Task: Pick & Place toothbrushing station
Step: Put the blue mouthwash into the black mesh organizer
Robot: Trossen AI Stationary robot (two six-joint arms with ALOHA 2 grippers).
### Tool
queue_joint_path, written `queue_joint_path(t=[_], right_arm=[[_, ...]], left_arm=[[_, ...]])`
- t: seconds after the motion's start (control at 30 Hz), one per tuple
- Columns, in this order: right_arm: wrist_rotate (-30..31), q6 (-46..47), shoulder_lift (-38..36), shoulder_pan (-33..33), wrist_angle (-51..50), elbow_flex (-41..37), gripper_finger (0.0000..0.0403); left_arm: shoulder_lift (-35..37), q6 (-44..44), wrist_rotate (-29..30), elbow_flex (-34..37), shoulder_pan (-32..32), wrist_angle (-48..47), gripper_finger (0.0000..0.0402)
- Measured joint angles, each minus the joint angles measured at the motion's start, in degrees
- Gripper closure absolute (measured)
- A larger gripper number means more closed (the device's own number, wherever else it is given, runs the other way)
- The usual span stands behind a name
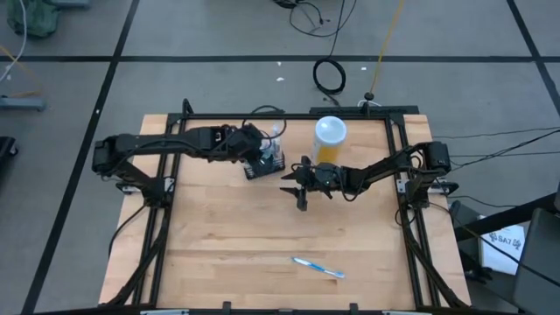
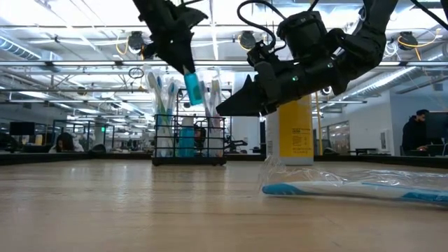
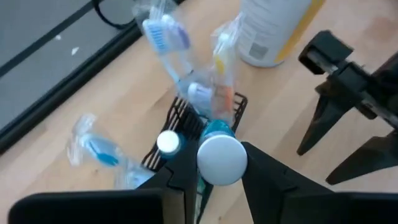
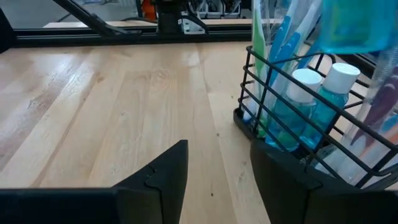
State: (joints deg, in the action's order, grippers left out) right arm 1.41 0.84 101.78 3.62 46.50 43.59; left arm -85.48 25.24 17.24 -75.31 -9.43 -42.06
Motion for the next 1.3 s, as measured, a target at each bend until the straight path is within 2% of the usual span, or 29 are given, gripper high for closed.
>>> queue_joint_path(t=[0.13,0.33,0.6,1.2,1.3], right_arm=[[0.0,0.0,0.0,0.0,0.0,0.0,0.0235],[0.0,0.0,0.0,0.0,0.8,0.0,0.0232],[0.0,0.0,0.0,0.0,2.2,0.0,0.0232],[0.0,-0.4,0.0,0.1,5.1,0.0,0.0232],[0.0,-0.4,0.0,0.1,5.2,0.0,0.0232]], left_arm=[[-0.8,1.9,-0.2,0.0,-0.8,0.3,0.0296],[-1.8,5.4,-0.6,0.0,-1.3,0.2,0.0313],[-4.6,8.0,-0.7,0.0,-1.3,0.9,0.0310],[-8.0,10.0,-0.7,0.0,-3.9,1.6,0.0309],[-9.6,10.0,-2.2,0.0,-3.9,2.0,0.0309]])
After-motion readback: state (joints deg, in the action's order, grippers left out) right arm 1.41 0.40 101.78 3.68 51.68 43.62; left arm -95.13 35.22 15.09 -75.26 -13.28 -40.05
